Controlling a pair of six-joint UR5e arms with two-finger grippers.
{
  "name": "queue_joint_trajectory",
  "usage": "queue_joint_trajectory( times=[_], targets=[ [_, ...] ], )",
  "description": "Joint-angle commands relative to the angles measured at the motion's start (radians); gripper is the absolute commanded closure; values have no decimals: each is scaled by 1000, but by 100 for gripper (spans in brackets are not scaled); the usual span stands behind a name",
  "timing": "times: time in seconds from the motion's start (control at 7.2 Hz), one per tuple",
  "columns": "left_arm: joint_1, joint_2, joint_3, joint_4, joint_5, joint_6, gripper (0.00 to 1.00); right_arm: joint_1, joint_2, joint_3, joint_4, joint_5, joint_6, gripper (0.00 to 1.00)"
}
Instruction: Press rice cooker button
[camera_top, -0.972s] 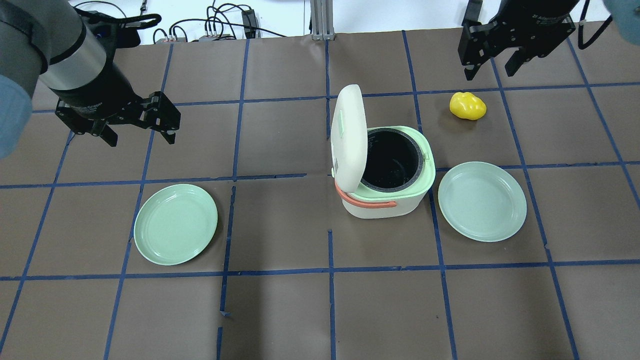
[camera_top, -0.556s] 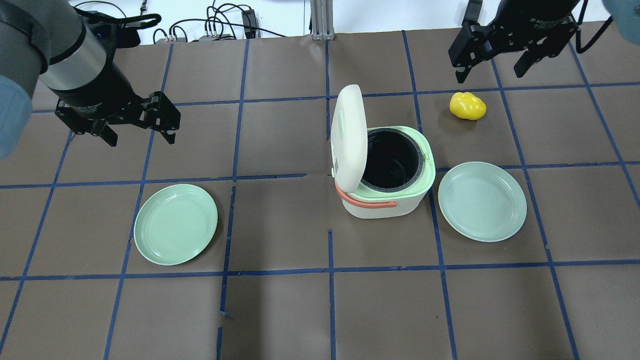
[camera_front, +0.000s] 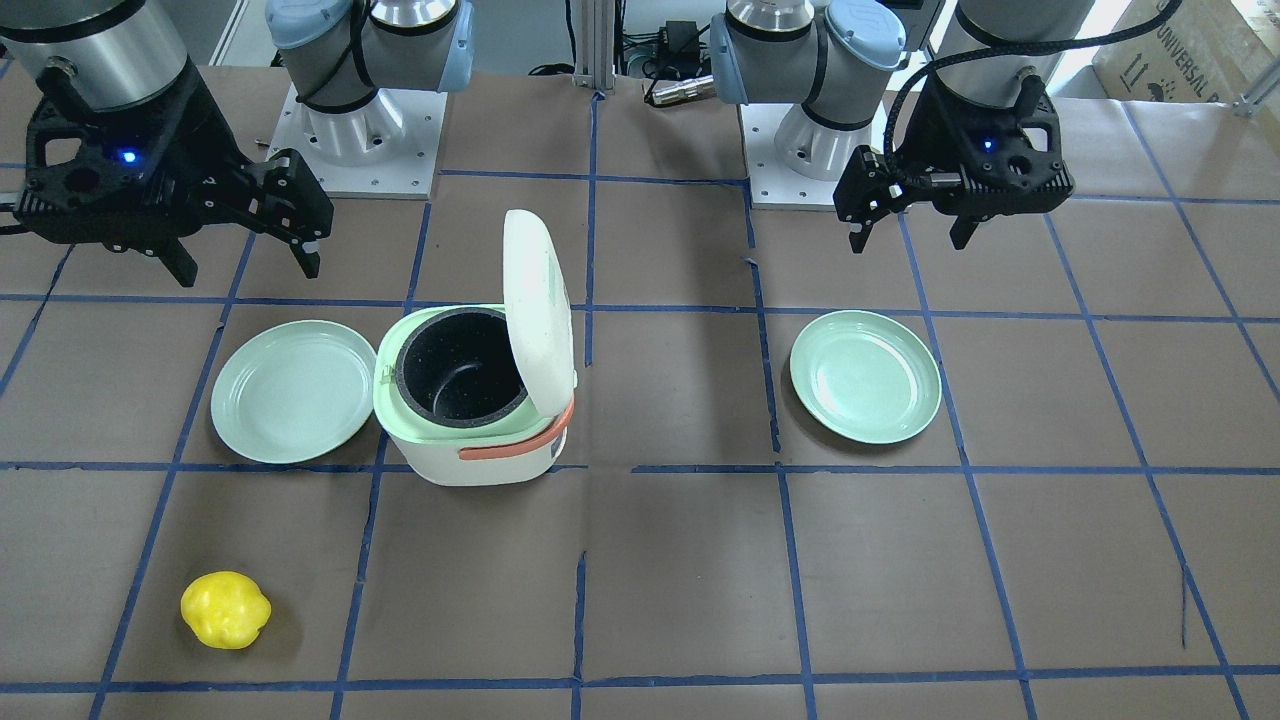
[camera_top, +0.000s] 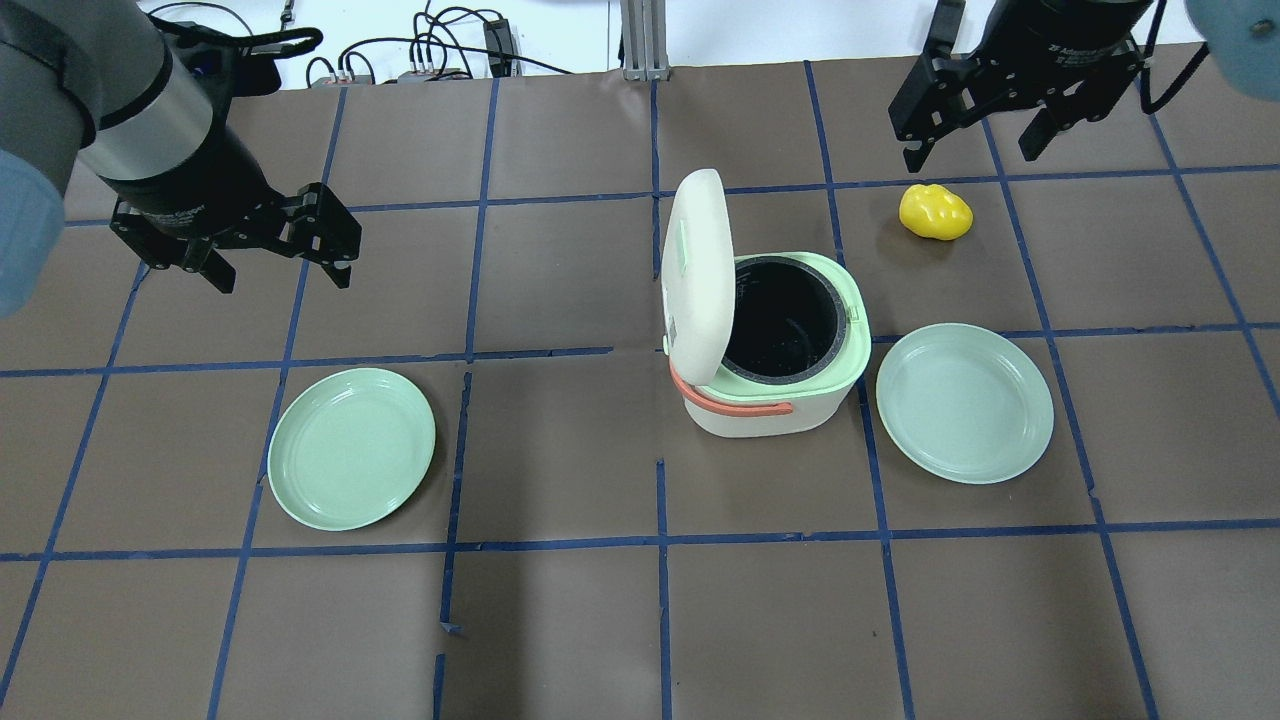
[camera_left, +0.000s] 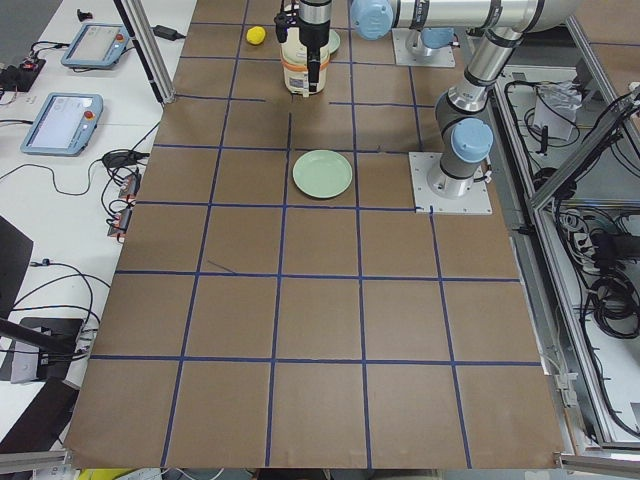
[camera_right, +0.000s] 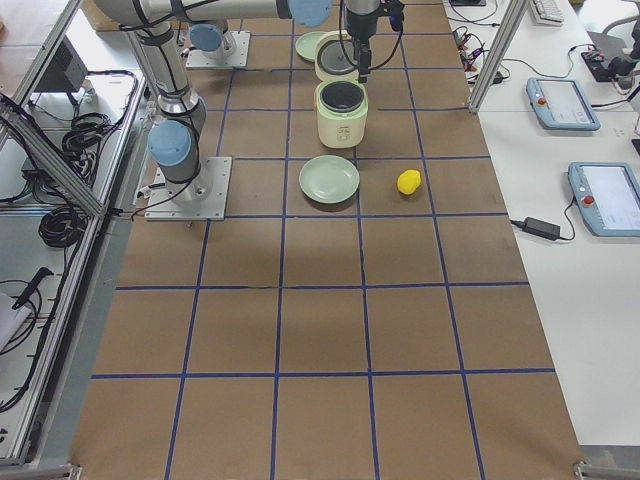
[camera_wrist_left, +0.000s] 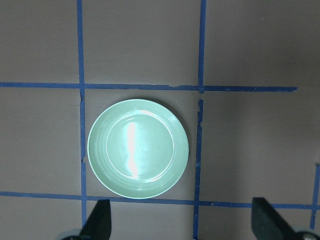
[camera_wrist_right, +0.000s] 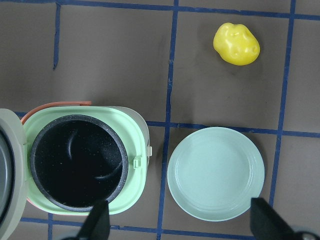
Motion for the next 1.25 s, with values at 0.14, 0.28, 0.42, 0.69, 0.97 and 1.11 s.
queue_joint_trajectory(
  times=[0.14,0.28,0.42,0.69,0.97,1.11],
  targets=[
    [0,0,0,1,0,0,0,23,10,-6,-5,-1,-1,0],
    [0,0,0,1,0,0,0,23,12,-7,-6,-1,-4,0],
    [0,0,0,1,0,0,0,23,12,-9,-6,-2,-6,0],
    [0,0,0,-1,0,0,0,20,12,-7,15,-4,-1,0],
    [0,0,0,1,0,0,0,20,12,-1,15,-2,1,0],
    [0,0,0,1,0,0,0,20,12,0,14,-1,1,0]
  ],
)
